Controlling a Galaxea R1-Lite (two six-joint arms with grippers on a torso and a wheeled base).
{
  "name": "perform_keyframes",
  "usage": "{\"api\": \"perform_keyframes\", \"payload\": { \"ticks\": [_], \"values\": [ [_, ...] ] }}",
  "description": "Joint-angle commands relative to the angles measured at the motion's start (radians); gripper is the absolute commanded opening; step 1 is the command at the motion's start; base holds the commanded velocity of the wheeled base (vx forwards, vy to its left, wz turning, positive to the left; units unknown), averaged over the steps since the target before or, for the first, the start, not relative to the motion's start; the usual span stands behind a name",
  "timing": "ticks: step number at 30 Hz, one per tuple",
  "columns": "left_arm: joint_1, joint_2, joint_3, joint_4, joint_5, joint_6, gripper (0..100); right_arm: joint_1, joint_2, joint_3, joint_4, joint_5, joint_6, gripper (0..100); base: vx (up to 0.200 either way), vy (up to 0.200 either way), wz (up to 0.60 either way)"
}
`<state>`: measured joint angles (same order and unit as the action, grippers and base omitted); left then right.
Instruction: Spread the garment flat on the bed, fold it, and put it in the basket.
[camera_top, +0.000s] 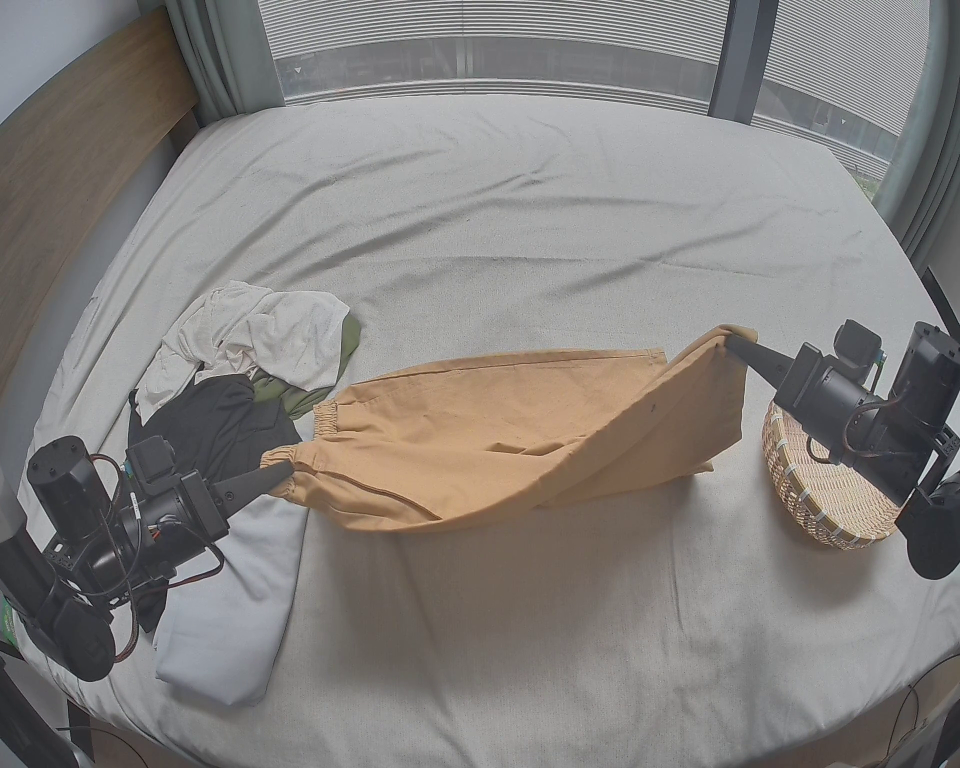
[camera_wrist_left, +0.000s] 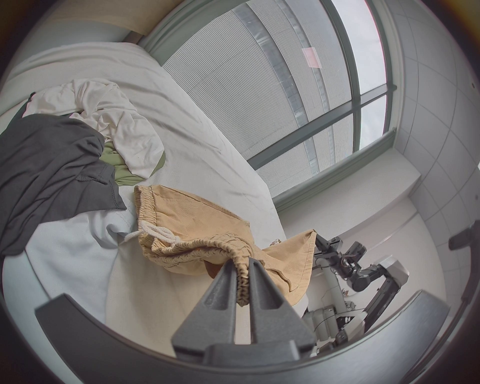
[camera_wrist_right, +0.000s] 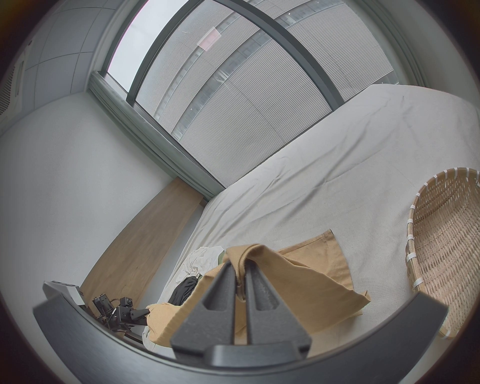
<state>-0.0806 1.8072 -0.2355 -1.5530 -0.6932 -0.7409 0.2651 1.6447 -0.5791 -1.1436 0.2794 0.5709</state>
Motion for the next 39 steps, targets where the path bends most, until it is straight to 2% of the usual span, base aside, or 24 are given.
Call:
{"api": "perform_keyframes", "payload": {
  "ticks": [1, 20, 33, 39],
  "values": [
    [0.005, -0.037, -0.01, -0.002, 0.0, -0.031, 0, -0.003, -0.036, -0.008, 0.005, 0.001, 0.001, 0, 0.0, 0.0, 0.0],
    [0.005, -0.023, -0.008, -0.001, 0.0, -0.032, 0, -0.003, -0.055, -0.011, 0.01, 0.0, 0.003, 0, 0.0, 0.0, 0.0],
    [0.009, 0.106, -0.033, -0.002, 0.003, -0.02, 0, -0.003, 0.017, 0.028, -0.004, 0.0, 0.007, 0, 0.0, 0.0, 0.0],
    [0.004, 0.101, -0.064, -0.002, 0.054, -0.026, 0, 0.0, 0.08, 0.033, -0.005, 0.0, 0.018, 0, 0.0, 0.0, 0.0]
  ]
}}
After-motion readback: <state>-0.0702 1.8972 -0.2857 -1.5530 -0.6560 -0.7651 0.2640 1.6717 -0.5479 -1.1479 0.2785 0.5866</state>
